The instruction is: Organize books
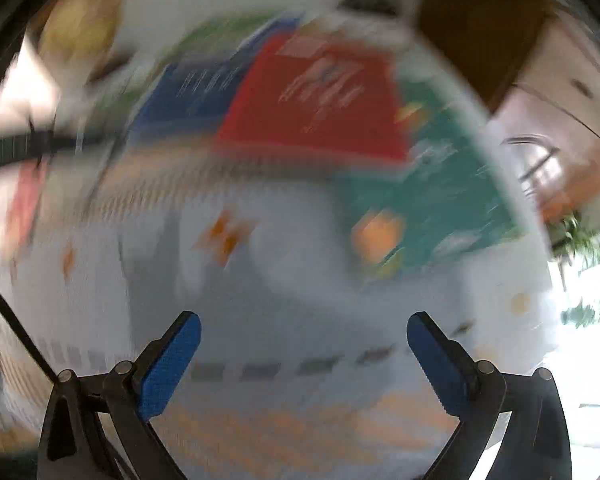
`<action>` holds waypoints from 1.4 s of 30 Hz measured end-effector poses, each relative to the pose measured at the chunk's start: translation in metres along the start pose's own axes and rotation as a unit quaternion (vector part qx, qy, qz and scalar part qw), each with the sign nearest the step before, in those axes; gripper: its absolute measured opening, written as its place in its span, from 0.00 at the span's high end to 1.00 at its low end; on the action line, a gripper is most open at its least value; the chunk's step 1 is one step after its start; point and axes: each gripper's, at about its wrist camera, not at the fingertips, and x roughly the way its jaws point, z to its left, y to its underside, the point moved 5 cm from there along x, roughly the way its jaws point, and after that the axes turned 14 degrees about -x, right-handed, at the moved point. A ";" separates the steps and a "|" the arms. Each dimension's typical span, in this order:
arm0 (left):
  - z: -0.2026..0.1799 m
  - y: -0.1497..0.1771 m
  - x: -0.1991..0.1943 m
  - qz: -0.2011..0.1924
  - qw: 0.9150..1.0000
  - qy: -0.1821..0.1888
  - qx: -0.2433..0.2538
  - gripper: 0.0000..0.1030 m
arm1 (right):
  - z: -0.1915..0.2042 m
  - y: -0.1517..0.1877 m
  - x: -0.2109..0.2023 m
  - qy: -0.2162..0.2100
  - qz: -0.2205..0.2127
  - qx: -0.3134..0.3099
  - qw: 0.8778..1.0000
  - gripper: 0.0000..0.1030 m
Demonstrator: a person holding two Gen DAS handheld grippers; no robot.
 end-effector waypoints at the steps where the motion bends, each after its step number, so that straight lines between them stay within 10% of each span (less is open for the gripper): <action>1: -0.003 -0.004 0.004 0.001 1.000 0.000 -0.001 0.57 | -0.013 -0.009 -0.003 0.007 -0.014 0.011 1.000 0.00; 14: -0.028 -0.042 0.063 0.018 0.998 0.011 -0.056 0.57 | -0.081 -0.101 0.069 -0.070 -0.025 0.025 0.997 0.07; 19: -0.029 -0.040 0.079 0.019 0.997 0.006 -0.080 0.58 | -0.079 -0.099 0.092 -0.084 0.001 -0.005 0.996 0.41; 35: -0.030 -0.033 0.093 0.028 0.996 -0.005 -0.087 0.59 | -0.074 -0.110 0.110 -0.093 -0.001 -0.026 0.995 0.60; 42: -0.041 -0.041 0.049 -0.004 0.983 0.129 -0.129 0.59 | -0.080 -0.108 0.109 -0.107 -0.014 -0.013 0.994 0.60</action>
